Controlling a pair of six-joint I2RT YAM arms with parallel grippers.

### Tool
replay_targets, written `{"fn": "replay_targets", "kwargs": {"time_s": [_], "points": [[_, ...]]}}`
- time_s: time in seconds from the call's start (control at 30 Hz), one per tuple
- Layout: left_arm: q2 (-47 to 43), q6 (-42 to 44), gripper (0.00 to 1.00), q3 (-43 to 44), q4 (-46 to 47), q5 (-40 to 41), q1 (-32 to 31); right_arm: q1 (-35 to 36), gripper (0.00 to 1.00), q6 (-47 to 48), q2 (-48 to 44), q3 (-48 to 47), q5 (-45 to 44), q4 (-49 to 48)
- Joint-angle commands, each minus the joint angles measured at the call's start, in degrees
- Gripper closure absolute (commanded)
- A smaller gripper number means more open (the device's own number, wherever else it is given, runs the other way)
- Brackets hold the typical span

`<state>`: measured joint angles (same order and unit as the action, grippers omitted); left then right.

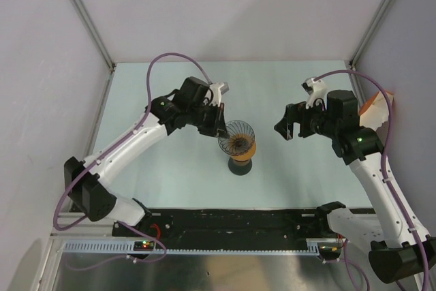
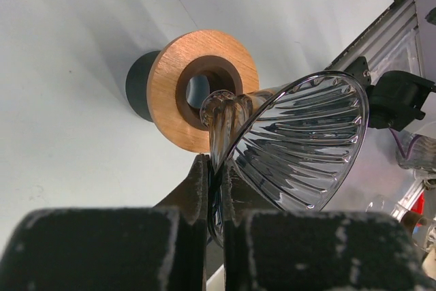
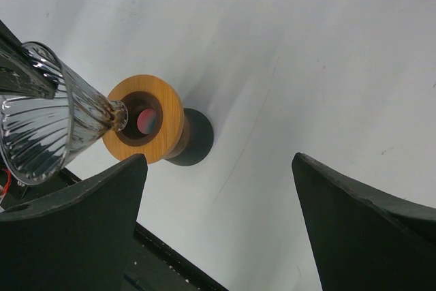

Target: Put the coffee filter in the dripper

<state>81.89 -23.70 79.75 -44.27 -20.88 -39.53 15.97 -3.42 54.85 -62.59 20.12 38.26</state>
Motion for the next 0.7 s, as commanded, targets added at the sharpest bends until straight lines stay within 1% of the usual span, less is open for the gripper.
{"fn": "replay_targets", "kwargs": {"time_s": [0.0, 0.47, 0.67], "points": [[1.1, -1.7, 0.96, 3.5, 1.5, -2.0, -1.1, 0.1, 0.07, -0.7, -0.5, -1.8, -0.6, -1.5], [4.5, -1.2, 0.94, 4.5, 1.5, -1.2, -1.5, 0.0, 0.07, -0.6, -0.6, -1.6, 0.3, -1.2], [5.8, -1.0, 0.87, 4.8, 1.6, -1.2, -1.6, -0.1, 0.07, -0.5, -0.5, -1.5, 0.5, -1.2]]}}
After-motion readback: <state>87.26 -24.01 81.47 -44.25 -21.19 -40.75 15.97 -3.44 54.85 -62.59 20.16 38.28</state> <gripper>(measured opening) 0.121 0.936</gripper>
